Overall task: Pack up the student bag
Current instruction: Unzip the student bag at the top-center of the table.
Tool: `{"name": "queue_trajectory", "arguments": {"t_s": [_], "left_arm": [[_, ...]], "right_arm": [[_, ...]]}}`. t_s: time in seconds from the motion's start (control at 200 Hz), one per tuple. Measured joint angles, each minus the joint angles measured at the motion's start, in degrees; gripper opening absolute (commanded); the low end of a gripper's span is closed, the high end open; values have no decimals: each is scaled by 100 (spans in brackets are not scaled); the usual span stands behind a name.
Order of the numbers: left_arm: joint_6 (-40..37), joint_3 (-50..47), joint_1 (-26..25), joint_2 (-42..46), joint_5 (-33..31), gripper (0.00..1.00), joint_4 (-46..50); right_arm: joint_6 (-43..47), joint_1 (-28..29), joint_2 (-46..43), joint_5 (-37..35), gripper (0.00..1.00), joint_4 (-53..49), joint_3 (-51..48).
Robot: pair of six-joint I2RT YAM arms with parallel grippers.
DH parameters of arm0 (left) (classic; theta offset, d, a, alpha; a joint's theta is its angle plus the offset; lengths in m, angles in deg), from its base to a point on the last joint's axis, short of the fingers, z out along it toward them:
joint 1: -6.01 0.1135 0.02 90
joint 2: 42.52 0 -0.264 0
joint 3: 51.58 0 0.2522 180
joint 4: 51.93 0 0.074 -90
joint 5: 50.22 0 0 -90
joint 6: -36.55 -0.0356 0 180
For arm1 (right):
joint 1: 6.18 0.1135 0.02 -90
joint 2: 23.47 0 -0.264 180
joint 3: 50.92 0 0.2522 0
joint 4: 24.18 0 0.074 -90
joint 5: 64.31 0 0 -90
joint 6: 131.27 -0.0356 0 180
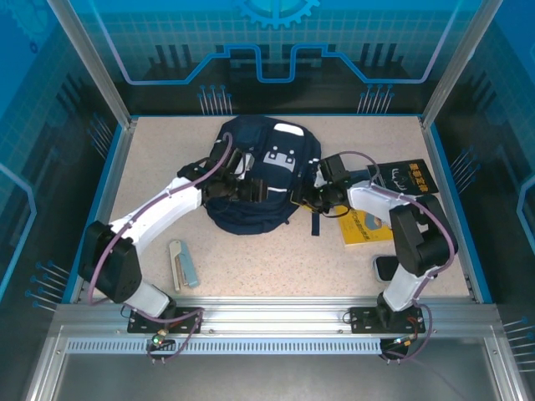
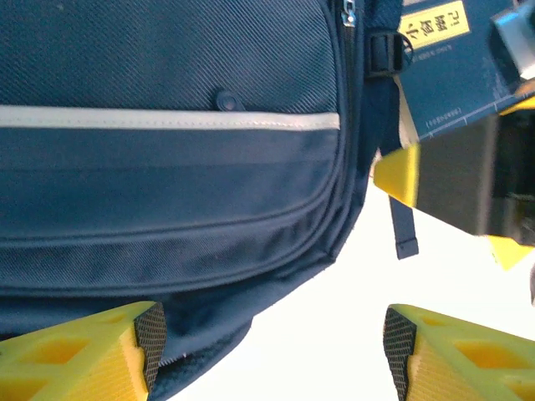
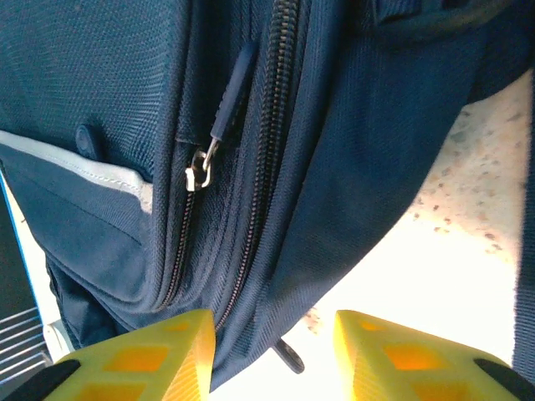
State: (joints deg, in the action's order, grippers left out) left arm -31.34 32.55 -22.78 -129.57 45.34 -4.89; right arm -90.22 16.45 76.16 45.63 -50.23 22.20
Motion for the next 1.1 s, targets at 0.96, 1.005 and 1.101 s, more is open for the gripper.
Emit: {"name": "queue_trajectory", "arguments": {"t_s": [0.96, 1.005, 1.101], "left_arm": [[2752, -2234, -1102, 1058, -527, 62, -1622], [2841, -2341, -1145, 1056, -610, 61, -1858], [2962, -2441, -1252, 1001, -879, 56, -2319]], "right_arm": [[-1154, 625, -247, 721, 0, 1152, 417], [-1200, 640, -245, 721, 0, 1158, 417], [-1274, 682, -245, 719, 0, 1156, 417]]}}
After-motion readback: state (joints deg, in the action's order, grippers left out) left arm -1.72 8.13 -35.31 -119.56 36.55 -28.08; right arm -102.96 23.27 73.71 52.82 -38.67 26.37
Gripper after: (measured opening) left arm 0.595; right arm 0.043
